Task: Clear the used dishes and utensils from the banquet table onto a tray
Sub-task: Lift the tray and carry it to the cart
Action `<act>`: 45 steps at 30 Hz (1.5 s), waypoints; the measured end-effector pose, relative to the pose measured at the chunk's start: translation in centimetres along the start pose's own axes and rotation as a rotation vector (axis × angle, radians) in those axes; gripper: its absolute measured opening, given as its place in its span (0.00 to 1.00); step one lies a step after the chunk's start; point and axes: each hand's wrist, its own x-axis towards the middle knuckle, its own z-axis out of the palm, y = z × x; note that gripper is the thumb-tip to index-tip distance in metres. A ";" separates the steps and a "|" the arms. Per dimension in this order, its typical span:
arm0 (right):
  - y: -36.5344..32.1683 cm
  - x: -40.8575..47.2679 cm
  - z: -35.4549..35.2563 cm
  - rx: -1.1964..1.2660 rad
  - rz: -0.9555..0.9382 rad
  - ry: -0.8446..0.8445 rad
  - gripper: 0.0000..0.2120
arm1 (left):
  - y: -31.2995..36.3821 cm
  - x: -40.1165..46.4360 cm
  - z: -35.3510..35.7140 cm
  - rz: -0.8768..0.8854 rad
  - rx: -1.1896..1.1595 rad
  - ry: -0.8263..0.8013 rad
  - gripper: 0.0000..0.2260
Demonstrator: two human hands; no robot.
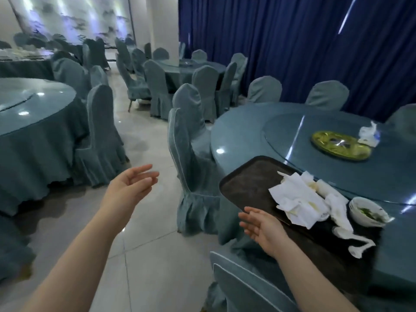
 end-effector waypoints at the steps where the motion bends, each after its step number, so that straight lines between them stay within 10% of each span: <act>1: 0.5 0.9 -0.1 0.022 0.026 0.054 0.09 | -0.6 2.6 0.1 -0.020 -0.012 -0.033 0.13; 18: 3.6 6.6 -4.2 0.231 0.134 0.727 0.17 | -10.1 27.4 22.8 -0.297 0.137 -0.830 0.10; 28: 3.5 11.1 -4.1 -0.103 0.305 1.230 0.08 | -16.2 34.0 35.9 -0.311 0.363 -1.270 0.10; 35: 4.3 16.5 1.4 0.168 0.437 1.701 0.19 | -20.2 40.9 45.3 0.049 0.592 -1.476 0.12; 45: 2.2 21.0 5.1 0.278 0.533 1.698 0.39 | -26.6 46.7 52.5 0.842 1.007 -1.779 0.25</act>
